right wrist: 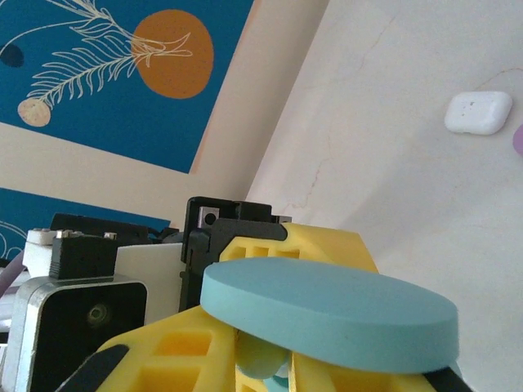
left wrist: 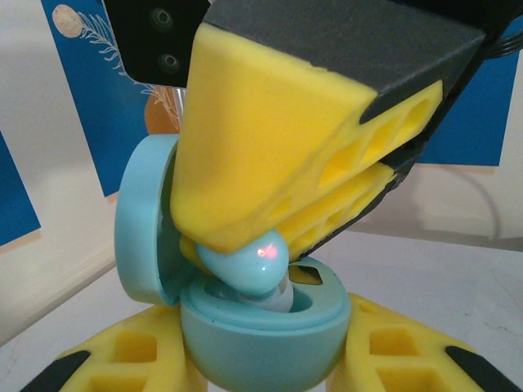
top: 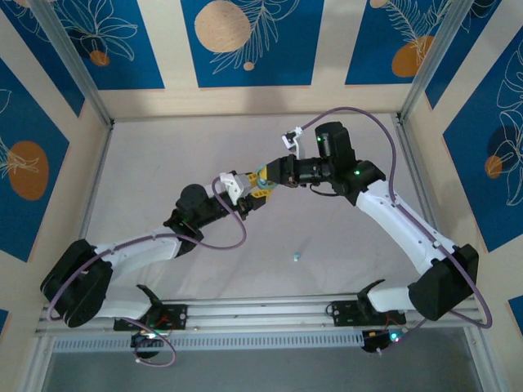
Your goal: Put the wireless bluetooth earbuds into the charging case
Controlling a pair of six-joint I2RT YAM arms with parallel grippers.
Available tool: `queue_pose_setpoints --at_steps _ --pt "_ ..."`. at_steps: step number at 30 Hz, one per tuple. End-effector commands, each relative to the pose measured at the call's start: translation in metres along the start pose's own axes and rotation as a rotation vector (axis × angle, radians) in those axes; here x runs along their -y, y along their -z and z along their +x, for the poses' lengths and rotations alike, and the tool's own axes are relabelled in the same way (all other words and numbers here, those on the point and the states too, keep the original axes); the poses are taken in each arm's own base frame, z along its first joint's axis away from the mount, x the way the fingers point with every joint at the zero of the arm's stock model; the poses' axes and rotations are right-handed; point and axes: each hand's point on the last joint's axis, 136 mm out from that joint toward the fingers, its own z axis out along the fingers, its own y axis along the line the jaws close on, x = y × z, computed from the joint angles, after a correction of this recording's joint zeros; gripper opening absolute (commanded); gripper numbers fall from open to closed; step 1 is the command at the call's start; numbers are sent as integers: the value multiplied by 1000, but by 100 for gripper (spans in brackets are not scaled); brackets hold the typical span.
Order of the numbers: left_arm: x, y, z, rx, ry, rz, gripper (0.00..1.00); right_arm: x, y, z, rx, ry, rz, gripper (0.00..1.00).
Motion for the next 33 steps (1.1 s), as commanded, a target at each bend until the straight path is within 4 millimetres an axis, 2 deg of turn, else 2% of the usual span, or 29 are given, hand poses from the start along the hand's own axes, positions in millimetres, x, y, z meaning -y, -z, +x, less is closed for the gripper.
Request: queue_pose_setpoints --at_steps 1,16,33 --pt "-1 -2 -31 105 -25 -15 18 4 -3 13 -60 -41 30 20" --pt "-8 -2 -30 109 -38 -62 19 0 -4 25 -130 -86 45 20" --pt "-14 -1 -31 114 -34 -94 19 -7 0 24 -125 -82 37 19"
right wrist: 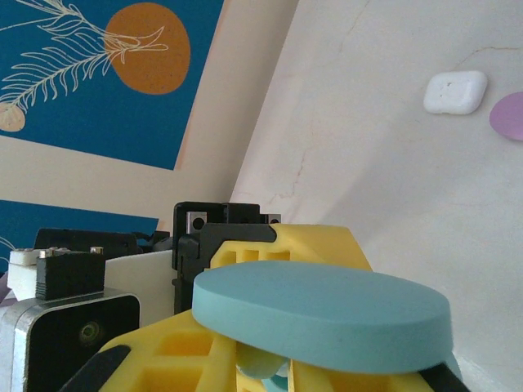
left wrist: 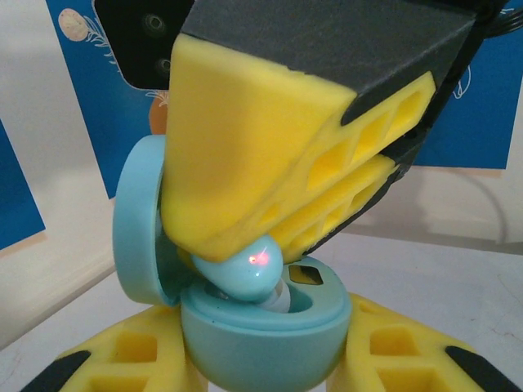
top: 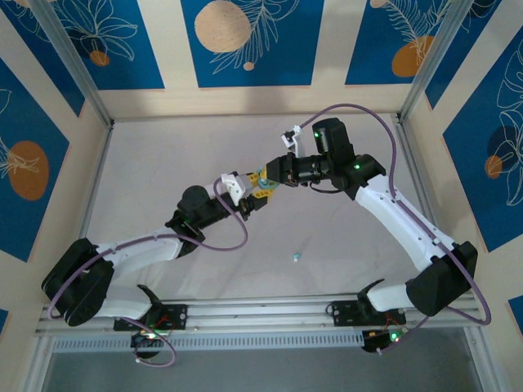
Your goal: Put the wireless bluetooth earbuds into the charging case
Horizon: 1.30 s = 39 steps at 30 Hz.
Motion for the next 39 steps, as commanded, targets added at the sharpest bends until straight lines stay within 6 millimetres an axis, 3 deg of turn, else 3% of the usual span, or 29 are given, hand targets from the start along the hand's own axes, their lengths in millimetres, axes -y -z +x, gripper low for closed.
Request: queue_pose_setpoints --at_steps 1,15,39 --pt "-13 0 -30 107 -26 -73 19 -7 -1 24 -93 -40 -21 19" --pt "-10 1 -35 117 -27 -60 19 8 -2 24 -73 -22 75 27" --pt "-14 1 -34 116 -22 -81 19 -2 8 22 -43 -3 91 30"
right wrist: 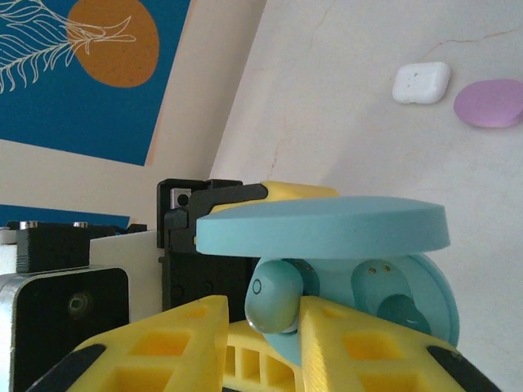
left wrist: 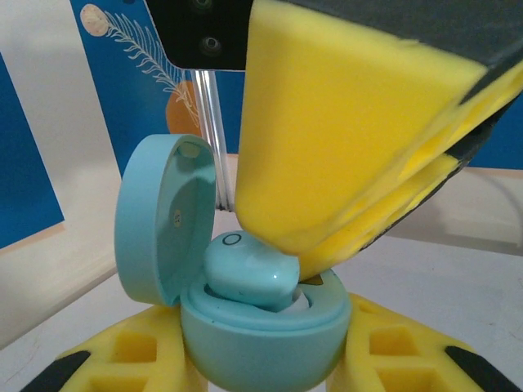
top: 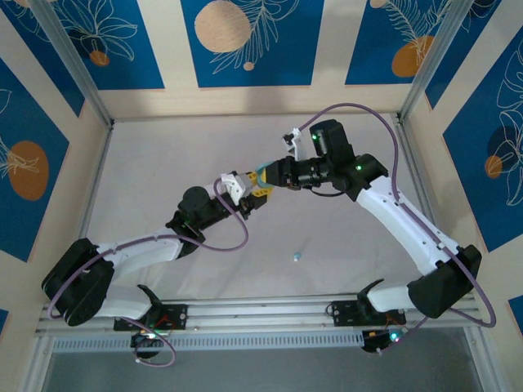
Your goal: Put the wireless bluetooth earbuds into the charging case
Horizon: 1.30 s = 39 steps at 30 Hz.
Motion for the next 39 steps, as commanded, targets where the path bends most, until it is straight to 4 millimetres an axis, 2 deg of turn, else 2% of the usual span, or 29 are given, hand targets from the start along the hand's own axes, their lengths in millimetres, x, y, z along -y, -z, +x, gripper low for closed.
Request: queue_pose_setpoints --at_steps 1,11,18,22,26,31,35,39 --pt "-6 0 -36 125 -20 -32 20 -5 4 13 -44 -22 -7 30" --pt "-8 3 -38 128 -20 -44 20 -14 13 12 -15 11 -29 31" --pt "-8 3 -38 132 -20 -47 19 -29 35 8 73 83 -76 34" --pt "-8 3 -39 135 -13 -44 19 -23 53 3 172 119 -27 37" --pt "-7 4 -42 143 -6 -41 20 7 74 -4 316 91 104 40" --pt "-7 7 -45 151 -2 -42 19 68 101 -3 427 -68 286 42" --pt "-6 8 -49 161 -3 -36 19 103 106 10 409 -200 353 44" --pt "-5 8 -52 174 -4 -30 19 126 97 27 360 -291 362 45"
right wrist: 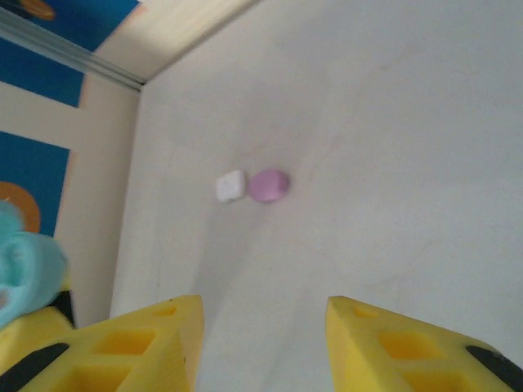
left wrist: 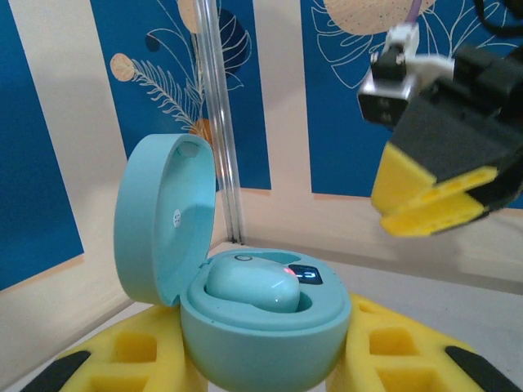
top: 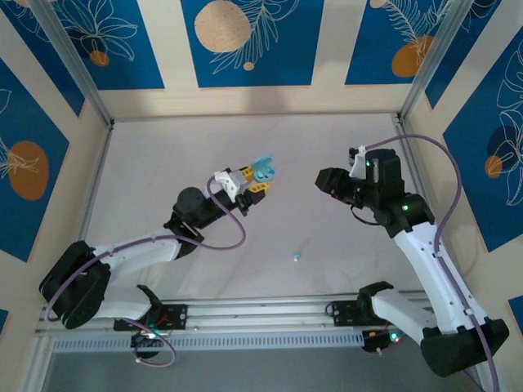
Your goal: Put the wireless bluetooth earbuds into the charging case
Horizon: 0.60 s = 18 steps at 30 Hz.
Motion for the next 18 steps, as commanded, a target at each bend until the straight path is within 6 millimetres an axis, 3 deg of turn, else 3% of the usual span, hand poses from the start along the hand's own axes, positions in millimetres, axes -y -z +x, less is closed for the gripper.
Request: queue_pose_setpoints --at_steps 1,18 --pt "1 2 -26 90 3 2 19 22 -7 19 -65 -89 43 45" --pt "5 14 -23 53 130 11 18 61 -34 88 -370 -127 81 48"
